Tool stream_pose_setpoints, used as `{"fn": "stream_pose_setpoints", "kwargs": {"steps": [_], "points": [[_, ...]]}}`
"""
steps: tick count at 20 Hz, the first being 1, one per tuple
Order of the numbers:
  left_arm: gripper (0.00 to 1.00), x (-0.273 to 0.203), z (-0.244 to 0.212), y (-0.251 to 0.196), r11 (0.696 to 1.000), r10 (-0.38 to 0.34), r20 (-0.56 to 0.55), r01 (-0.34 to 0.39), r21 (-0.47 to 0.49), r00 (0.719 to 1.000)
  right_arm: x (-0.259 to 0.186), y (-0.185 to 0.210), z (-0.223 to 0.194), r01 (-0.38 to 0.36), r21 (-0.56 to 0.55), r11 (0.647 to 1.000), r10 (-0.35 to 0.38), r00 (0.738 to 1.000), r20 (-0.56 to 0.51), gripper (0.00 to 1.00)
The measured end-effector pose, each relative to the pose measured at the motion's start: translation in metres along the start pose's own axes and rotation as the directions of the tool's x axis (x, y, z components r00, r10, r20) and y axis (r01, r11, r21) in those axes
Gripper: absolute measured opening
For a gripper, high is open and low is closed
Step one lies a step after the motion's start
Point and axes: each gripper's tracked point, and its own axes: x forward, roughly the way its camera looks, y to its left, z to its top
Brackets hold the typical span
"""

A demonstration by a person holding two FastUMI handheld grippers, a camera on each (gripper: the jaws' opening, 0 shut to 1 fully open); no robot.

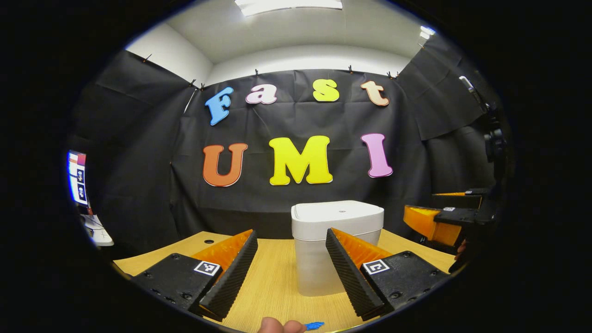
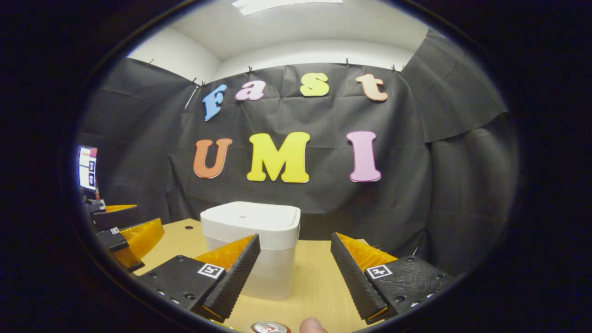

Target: Press the lid of the desktop garbage bin to open it, pick up the crumpled paper on the desktop and throw it into the bin, then pick up the pop can on the desktop and drop it into the bin, and finally close the garbage bin lid.

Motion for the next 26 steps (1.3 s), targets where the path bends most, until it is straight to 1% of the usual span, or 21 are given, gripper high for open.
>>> {"fn": "stream_pose_setpoints", "kwargs": {"steps": [1,2,3,5,6,9,10,11,12,13,14,15,18,19,20,21,22,23,26], "points": [[0.96,-0.001,0.000,0.001,1.000,0.002,0.001,-0.002,0.004,1.000,0.006,0.007,0.006,-0.025,0.007,1.000,0.025,1.000,-0.005,0.95],[0.95,-0.001,0.000,0.003,1.000,0.006,0.000,-0.006,0.006,1.000,0.012,0.016,0.010,-0.055,0.020,0.998,0.056,0.998,-0.016,0.97],[0.95,-0.002,0.000,0.005,1.000,0.009,0.000,-0.009,0.004,1.000,0.019,0.023,0.015,-0.083,0.034,0.996,0.084,0.996,-0.026,0.95],[0.95,-0.004,-0.002,0.008,1.000,0.012,-0.003,-0.012,0.001,1.000,0.036,0.032,0.025,-0.109,0.050,0.993,0.111,0.993,-0.038,0.95],[0.95,-0.003,-0.001,0.012,1.000,0.020,-0.005,-0.020,0.003,1.000,0.050,0.034,0.027,-0.104,0.048,0.993,0.106,0.993,-0.048,0.93],[0.95,-0.007,0.001,0.026,0.999,0.050,0.008,-0.050,0.007,0.999,0.085,0.043,0.021,-0.092,0.035,0.995,0.094,0.992,-0.089,0.93],[0.96,-0.008,0.001,0.028,0.998,0.056,0.007,-0.056,0.005,0.998,0.094,0.045,0.018,-0.089,0.040,0.995,0.092,0.990,-0.102,0.83],[0.96,-0.008,-0.002,0.031,0.998,0.060,0.005,-0.060,0.004,0.998,0.101,0.048,0.016,-0.089,0.048,0.995,0.094,0.989,-0.117,0.80],[0.95,-0.008,-0.002,0.035,0.998,0.065,0.003,-0.065,0.006,0.998,0.106,0.052,0.014,-0.091,0.054,0.994,0.097,0.987,-0.129,0.72],[0.95,-0.009,-0.002,0.037,0.998,0.070,0.002,-0.070,0.008,0.998,0.111,0.053,0.014,-0.087,0.058,0.994,0.095,0.986,-0.134,0.70],[0.95,-0.011,-0.002,0.038,0.997,0.074,0.002,-0.074,0.009,0.997,0.115,0.051,0.014,-0.070,0.056,0.996,0.077,0.988,-0.137,0.59],[0.95,-0.009,-0.002,0.041,0.997,0.078,0.002,-0.078,0.008,0.997,0.118,0.055,0.016,-0.069,0.059,0.996,0.077,0.988,-0.137,0.49],[0.96,-0.009,-0.011,0.039,0.997,0.074,-0.016,-0.074,0.002,0.997,0.122,0.068,0.015,-0.090,0.049,0.995,0.096,0.986,-0.139,0.41],[0.96,-0.009,-0.011,0.040,0.997,0.073,-0.019,-0.073,0.001,0.997,0.122,0.067,0.015,-0.087,0.044,0.995,0.092,0.986,-0.141,0.21],[0.96,-0.008,-0.012,0.040,0.997,0.072,-0.021,-0.072,0.005,0.997,0.126,0.074,0.014,-0.099,0.041,0.994,0.104,0.985,-0.141,0.00],[0.96,-0.008,-0.011,0.041,0.997,0.075,-0.020,-0.074,0.011,0.997,0.126,0.078,0.015,-0.112,0.037,0.993,0.116,0.983,-0.143,0.00],[0.96,-0.009,-0.012,0.042,0.997,0.078,-0.020,-0.078,0.017,0.997,0.131,0.078,0.012,-0.105,0.031,0.994,0.109,0.983,-0.146,0.01],[0.96,-0.009,-0.012,0.043,0.997,0.081,-0.018,-0.081,0.019,0.997,0.132,0.082,0.008,-0.128,0.042,0.991,0.133,0.979,-0.152,0.00],[0.96,-0.010,-0.010,0.044,0.996,0.090,-0.011,-0.089,0.023,0.996,0.130,0.090,0.003,-0.151,0.031,0.988,0.154,0.972,-0.175,0.00]]}}
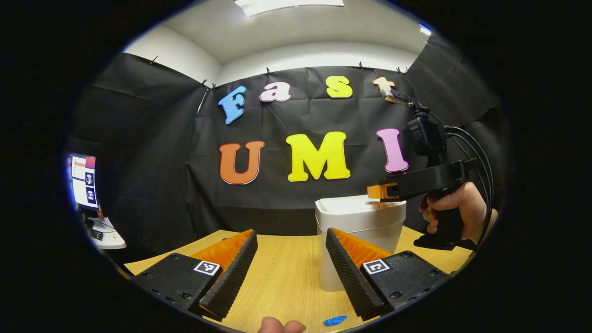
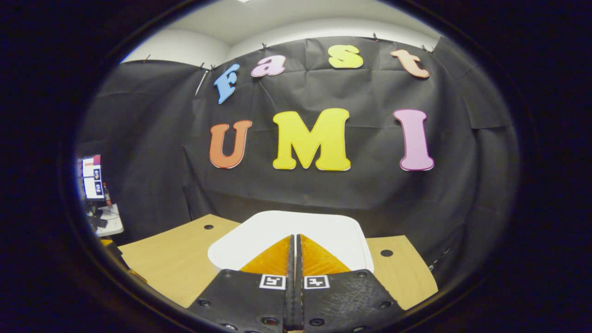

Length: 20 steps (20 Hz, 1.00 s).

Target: Press the lid of the desktop garbage bin to open it, pick up the crumpled paper on the desktop and throw it into the bin, then pick up the pop can on the desktop and drop it into the bin, and finally close the garbage bin lid.

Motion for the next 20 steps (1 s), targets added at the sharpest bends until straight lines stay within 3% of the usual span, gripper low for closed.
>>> {"fn": "stream_pose_setpoints", "kwargs": {"steps": [4,9,13,15,17,18,19,20], "points": [[0.95,0.001,0.000,0.001,1.000,0.003,-0.001,-0.003,-0.001,1.000,0.006,0.003,-0.017,-0.019,-0.022,1.000,0.018,0.998,-0.055,0.00],[0.95,0.006,-0.004,-0.003,1.000,0.001,-0.008,-0.001,-0.018,1.000,0.007,0.002,-0.023,-0.039,-0.036,0.999,0.037,0.998,-0.043,0.01],[0.96,0.006,-0.007,-0.010,1.000,-0.005,-0.016,0.004,-0.013,1.000,0.006,0.001,-0.016,-0.039,-0.062,0.997,0.040,0.999,0.025,0.01],[0.95,0.006,-0.006,-0.012,1.000,-0.004,-0.015,0.003,-0.007,1.000,0.000,-0.012,-0.009,0.037,-0.066,0.997,-0.031,0.996,0.083,0.03],[0.96,0.006,-0.005,-0.011,1.000,0.011,-0.013,-0.011,0.005,1.000,-0.010,-0.019,-0.004,0.061,-0.059,0.996,-0.054,0.992,0.118,0.41],[0.96,0.007,-0.004,-0.013,1.000,0.010,-0.011,-0.010,0.003,1.000,-0.014,-0.014,-0.002,0.051,-0.051,0.997,-0.043,0.990,0.136,0.46],[0.95,0.008,-0.005,-0.016,1.000,0.007,-0.011,-0.007,-0.001,1.000,-0.020,-0.014,0.003,0.049,-0.048,0.998,-0.041,0.988,0.152,0.72],[0.96,0.010,-0.006,-0.018,1.000,0.006,-0.010,-0.006,-0.006,1.000,-0.025,-0.015,0.005,0.040,-0.047,0.998,-0.032,0.986,0.164,0.84]]}}
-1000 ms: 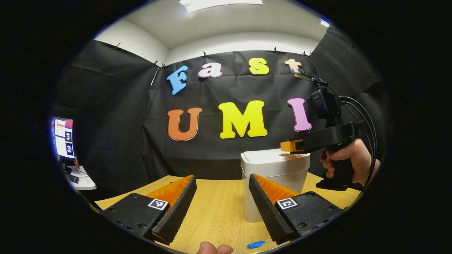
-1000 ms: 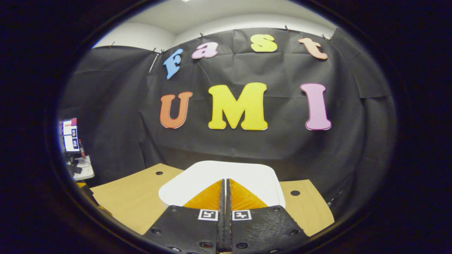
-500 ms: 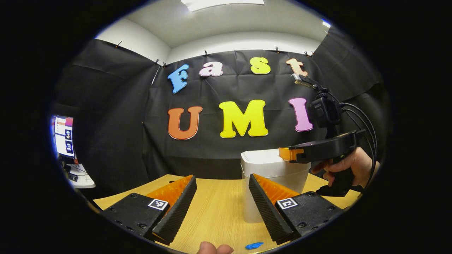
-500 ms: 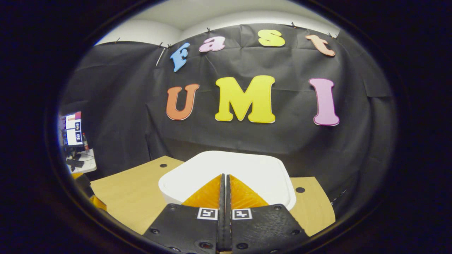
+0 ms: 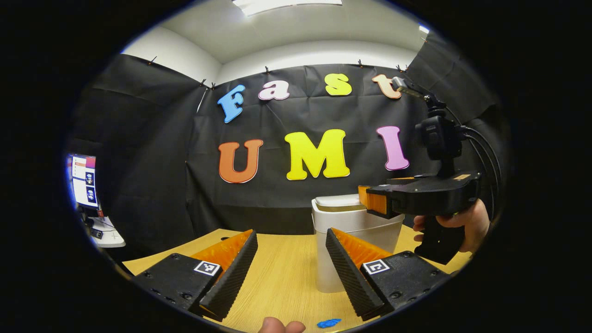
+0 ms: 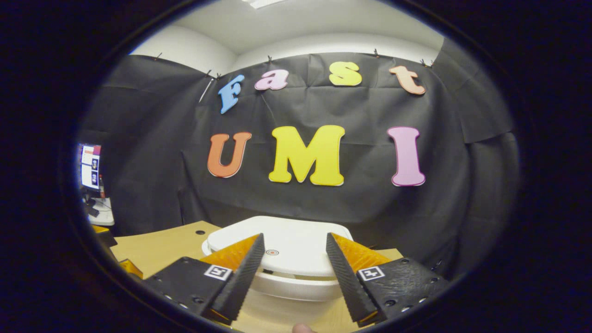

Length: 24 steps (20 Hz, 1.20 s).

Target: Press the lid of the desktop garbage bin to open it, pick up the crumpled paper on the desktop and throw it into the bin, then pick up the pop can on the desktop and drop it into the bin, and finally close the garbage bin lid.

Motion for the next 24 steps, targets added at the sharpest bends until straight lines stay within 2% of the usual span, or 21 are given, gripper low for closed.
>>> {"fn": "stream_pose_setpoints", "kwargs": {"steps": [1,3,8,12,14,19,24], "points": [[0.96,0.002,0.000,-0.003,1.000,-0.002,0.000,0.002,-0.004,1.000,-0.005,-0.002,0.005,-0.001,0.006,1.000,0.001,1.000,0.017,0.95],[0.96,0.001,0.002,-0.007,1.000,-0.001,0.006,0.001,-0.006,1.000,-0.016,-0.008,0.012,0.000,0.024,1.000,-0.001,0.999,0.049,0.98],[0.96,0.002,0.003,-0.020,1.000,-0.022,0.013,0.022,0.006,1.000,-0.046,-0.017,0.026,0.011,0.033,0.999,-0.014,0.993,0.120,0.95],[0.96,0.001,0.004,-0.025,0.999,-0.047,0.015,0.047,0.004,0.999,-0.072,-0.037,0.030,0.070,0.021,0.997,-0.072,0.983,0.169,0.95],[0.96,0.001,0.004,-0.028,0.998,-0.061,0.011,0.061,0.001,0.998,-0.083,-0.043,0.025,0.071,0.032,0.997,-0.075,0.984,0.158,0.95],[0.96,-0.001,0.003,-0.034,0.995,-0.098,0.006,0.098,0.004,0.995,-0.110,-0.075,0.018,0.128,0.076,0.989,-0.139,0.977,0.160,0.97],[0.95,-0.009,-0.007,-0.049,0.992,-0.125,-0.009,0.125,0.017,0.992,-0.132,-0.087,-0.003,0.149,0.087,0.985,-0.160,0.976,0.150,0.95]]}}
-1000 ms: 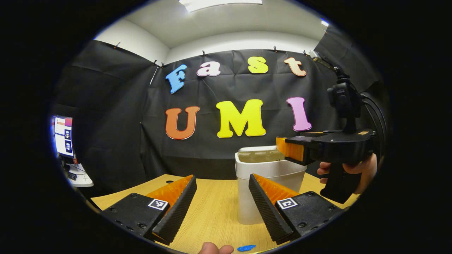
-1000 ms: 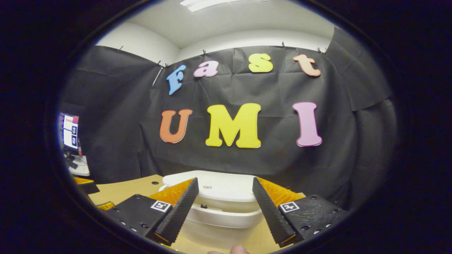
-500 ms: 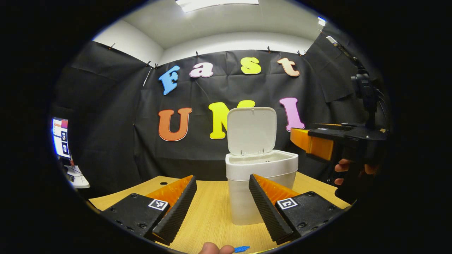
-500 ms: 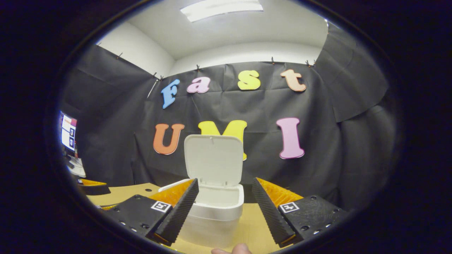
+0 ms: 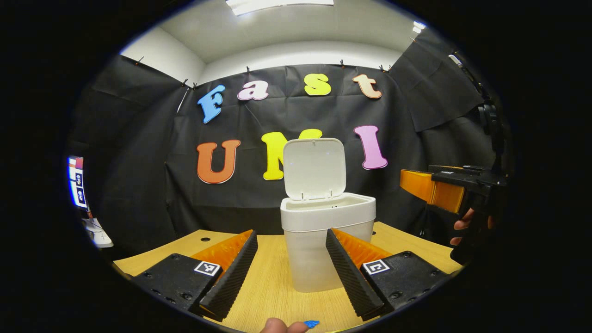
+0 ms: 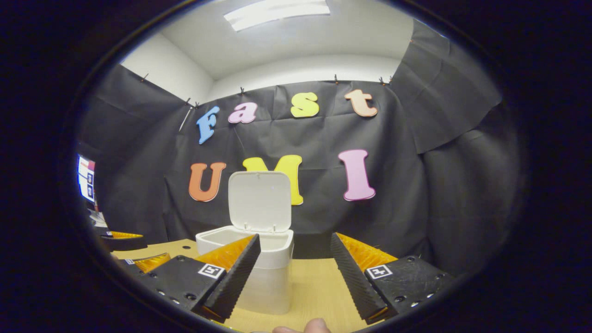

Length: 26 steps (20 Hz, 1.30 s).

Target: Press the lid of the desktop garbage bin to open it, pick up the crumpled paper on the desktop and throw it into the bin, then pick up the pop can on the desktop and drop it into the bin, and finally close the garbage bin lid.

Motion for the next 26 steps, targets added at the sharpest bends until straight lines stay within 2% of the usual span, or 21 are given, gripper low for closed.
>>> {"fn": "stream_pose_setpoints", "kwargs": {"steps": [4,9,11,14,15,16,18,19,21,26], "points": [[0.96,-0.009,-0.021,-0.006,1.000,-0.017,-0.049,0.016,-0.022,0.999,-0.015,-0.021,-0.013,0.033,0.032,0.999,-0.032,0.999,-0.016,0.95],[0.96,-0.025,-0.064,-0.011,1.000,-0.021,-0.152,0.019,-0.013,0.988,-0.024,-0.024,-0.040,0.040,0.024,0.999,-0.038,0.998,-0.052,0.96],[0.96,-0.032,-0.083,-0.017,0.999,-0.039,-0.194,0.032,-0.040,0.980,-0.027,-0.025,-0.045,0.035,0.033,0.999,-0.033,0.998,-0.061,0.95],[0.96,-0.045,-0.116,-0.021,0.996,-0.055,-0.265,0.033,-0.084,0.963,-0.034,-0.030,-0.054,0.034,0.034,0.999,-0.031,0.997,-0.069,0.95],[0.96,-0.048,-0.129,-0.021,0.996,-0.052,-0.290,0.028,-0.086,0.956,-0.036,-0.032,-0.057,0.033,0.033,0.999,-0.031,0.997,-0.069,0.92],[0.96,-0.051,-0.142,-0.022,0.996,-0.051,-0.318,0.024,-0.087,0.947,-0.038,-0.033,-0.059,0.032,0.031,0.999,-0.029,0.997,-0.069,0.95],[0.96,-0.057,-0.168,-0.021,0.997,-0.040,-0.376,0.012,-0.077,0.926,-0.042,-0.035,-0.065,0.023,0.031,0.999,-0.020,0.997,-0.070,0.92],[0.97,-0.060,-0.180,-0.022,0.998,-0.035,-0.400,0.010,-0.064,0.916,-0.044,-0.037,-0.069,0.027,0.039,0.999,-0.025,0.997,-0.074,0.99],[0.97,-0.064,-0.204,-0.026,0.997,-0.050,-0.445,0.019,-0.073,0.894,-0.049,-0.039,-0.079,0.029,0.046,0.999,-0.025,0.996,-0.087,0.95],[0.96,-0.067,-0.232,-0.029,0.995,-0.059,-0.515,0.009,-0.098,0.855,-0.048,-0.055,-0.095,0.056,0.036,0.998,-0.052,0.993,-0.106,0.93]]}}
